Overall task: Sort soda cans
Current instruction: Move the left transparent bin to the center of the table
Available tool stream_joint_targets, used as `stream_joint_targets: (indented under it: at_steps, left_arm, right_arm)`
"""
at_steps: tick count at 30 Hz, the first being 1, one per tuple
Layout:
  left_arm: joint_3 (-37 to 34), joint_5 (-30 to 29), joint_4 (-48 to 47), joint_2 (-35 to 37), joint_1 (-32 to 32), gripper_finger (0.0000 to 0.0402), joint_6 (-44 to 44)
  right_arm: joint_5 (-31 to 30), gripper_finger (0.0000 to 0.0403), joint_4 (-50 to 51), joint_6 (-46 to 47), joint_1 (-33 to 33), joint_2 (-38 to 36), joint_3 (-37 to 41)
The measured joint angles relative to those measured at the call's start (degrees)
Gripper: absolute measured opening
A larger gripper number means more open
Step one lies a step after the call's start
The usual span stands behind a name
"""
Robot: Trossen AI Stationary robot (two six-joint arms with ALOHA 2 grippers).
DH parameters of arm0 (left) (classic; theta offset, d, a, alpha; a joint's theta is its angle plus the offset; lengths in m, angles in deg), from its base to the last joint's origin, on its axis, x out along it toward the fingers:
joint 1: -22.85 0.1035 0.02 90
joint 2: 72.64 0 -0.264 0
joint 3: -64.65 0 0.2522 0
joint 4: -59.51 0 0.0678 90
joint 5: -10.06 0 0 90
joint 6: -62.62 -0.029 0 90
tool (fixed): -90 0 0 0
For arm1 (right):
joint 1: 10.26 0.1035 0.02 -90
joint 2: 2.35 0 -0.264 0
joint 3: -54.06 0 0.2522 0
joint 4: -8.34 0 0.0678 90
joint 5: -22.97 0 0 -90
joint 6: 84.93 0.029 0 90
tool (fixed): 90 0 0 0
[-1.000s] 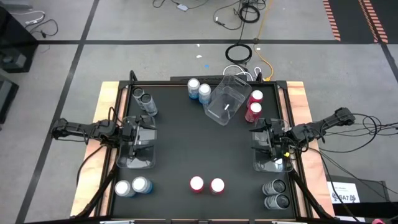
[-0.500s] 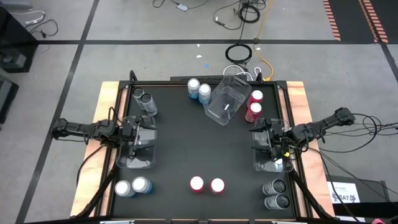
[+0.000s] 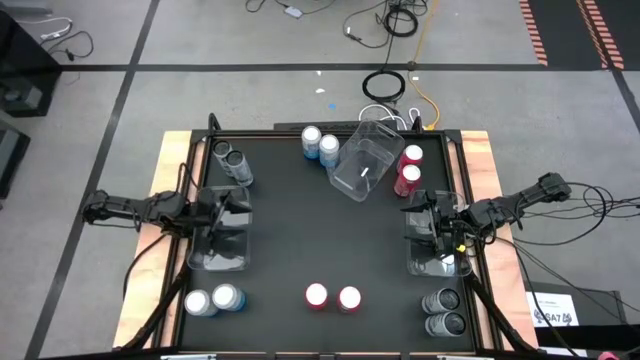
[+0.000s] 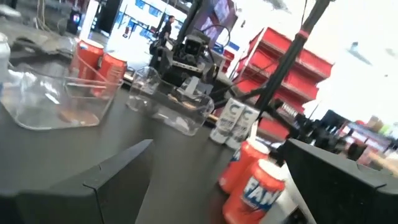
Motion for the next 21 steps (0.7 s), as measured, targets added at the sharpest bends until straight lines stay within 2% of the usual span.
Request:
stream_joint_targets:
  at_steps: [14,18,21]
  left_arm:
    - [1.60,0.94,-0.05,-0.25,-0.02,0.0366,1.18]
    - [7.14,-1.46,-8.64,-2.97,-0.02,0.0366,-5.34]
    - [13.08,-4.91,-15.08,-7.71,0.00,0.0366,-9.49]
  right_arm:
    - [0.00,0.0396,0.00,0.02,0.00,-0.01,0.00]
    - [0.00,0.0396,0.00,0.02,0.00,-0.02,0.00]
    - [0.00,0.0396,0.00,0.01,0.02,0.00,0.00]
